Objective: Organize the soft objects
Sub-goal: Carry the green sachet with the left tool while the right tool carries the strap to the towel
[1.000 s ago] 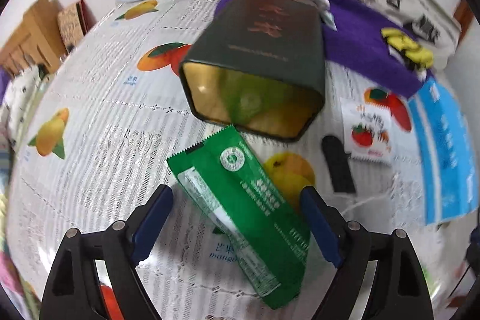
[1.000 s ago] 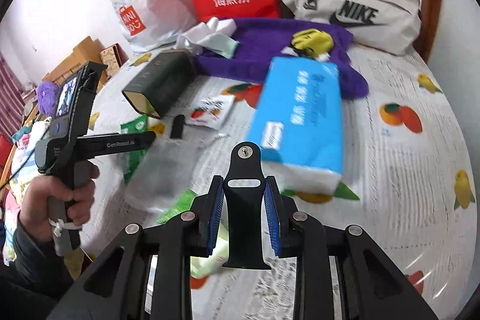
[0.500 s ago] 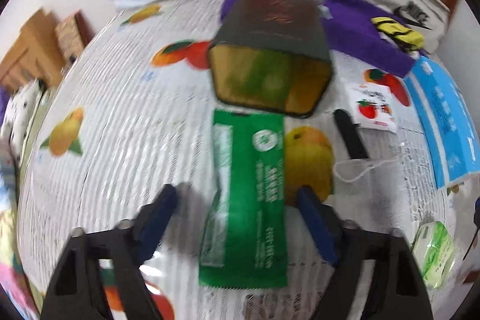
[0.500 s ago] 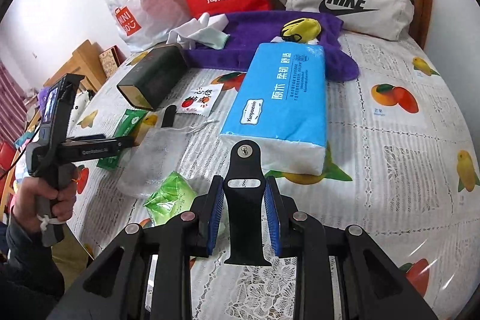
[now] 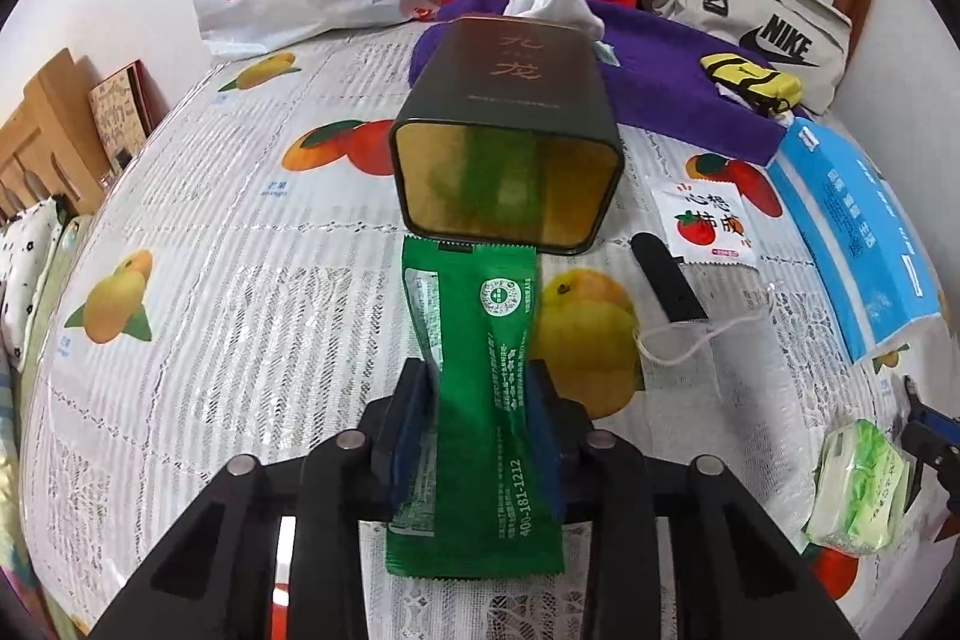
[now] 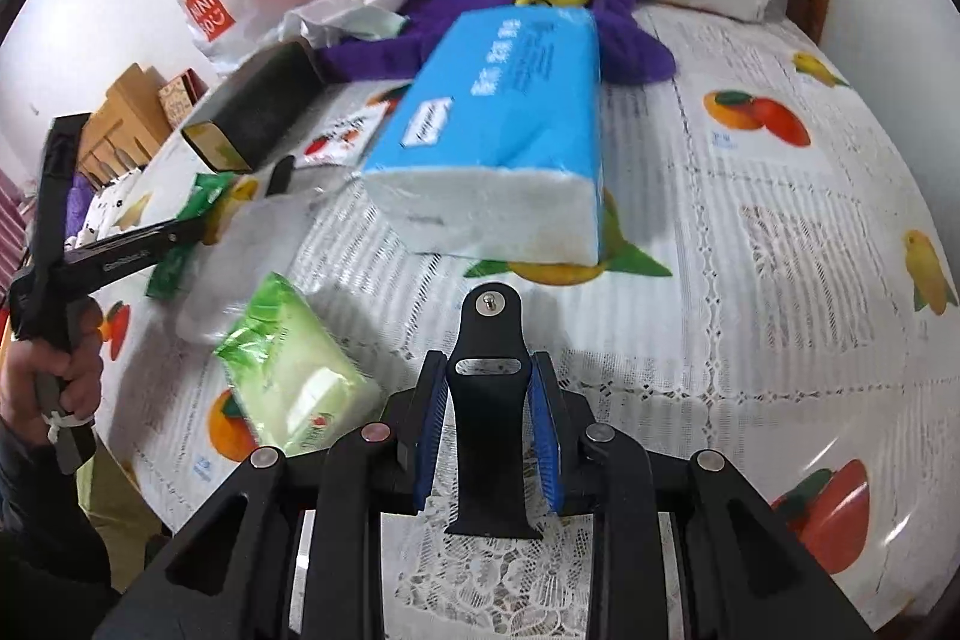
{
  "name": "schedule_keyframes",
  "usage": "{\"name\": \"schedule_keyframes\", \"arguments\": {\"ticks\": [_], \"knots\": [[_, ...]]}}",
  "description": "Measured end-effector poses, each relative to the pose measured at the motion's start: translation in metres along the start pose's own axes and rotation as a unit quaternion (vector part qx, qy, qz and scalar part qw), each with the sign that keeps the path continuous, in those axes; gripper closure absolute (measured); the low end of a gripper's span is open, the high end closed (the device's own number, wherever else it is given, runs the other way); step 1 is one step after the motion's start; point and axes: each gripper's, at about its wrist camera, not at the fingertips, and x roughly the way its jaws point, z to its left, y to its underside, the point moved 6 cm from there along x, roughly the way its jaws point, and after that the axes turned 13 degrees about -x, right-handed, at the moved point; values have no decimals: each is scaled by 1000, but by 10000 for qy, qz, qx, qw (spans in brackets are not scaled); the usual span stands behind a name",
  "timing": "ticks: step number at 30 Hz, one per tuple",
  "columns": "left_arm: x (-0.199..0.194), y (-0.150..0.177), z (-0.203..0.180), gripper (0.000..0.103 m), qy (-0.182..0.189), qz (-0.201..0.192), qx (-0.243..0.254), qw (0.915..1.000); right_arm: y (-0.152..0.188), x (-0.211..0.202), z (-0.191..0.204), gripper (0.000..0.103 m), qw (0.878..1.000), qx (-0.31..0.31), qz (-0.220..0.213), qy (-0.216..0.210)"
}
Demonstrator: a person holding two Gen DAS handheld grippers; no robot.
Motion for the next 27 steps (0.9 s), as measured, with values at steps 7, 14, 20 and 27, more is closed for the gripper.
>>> {"name": "schedule_keyframes", "arguments": {"ticks": [7,14,20,27], "knots": [[-1,-1,0,71,118,-100,169,9997,-2,7,2,76,9999,-66,67,109],[-7,-5,16,84,679,238,-307,9969,-3,2,6,76,9998,-57,119,161],[-20,-4,23,84,859,259,-432,9950,-9,-13,13,76,9999,-95,24,121],[-52,-14,23,84,641,33,-321,9974,-29,-43,23,76,9990,-218,-390,-61]]}}
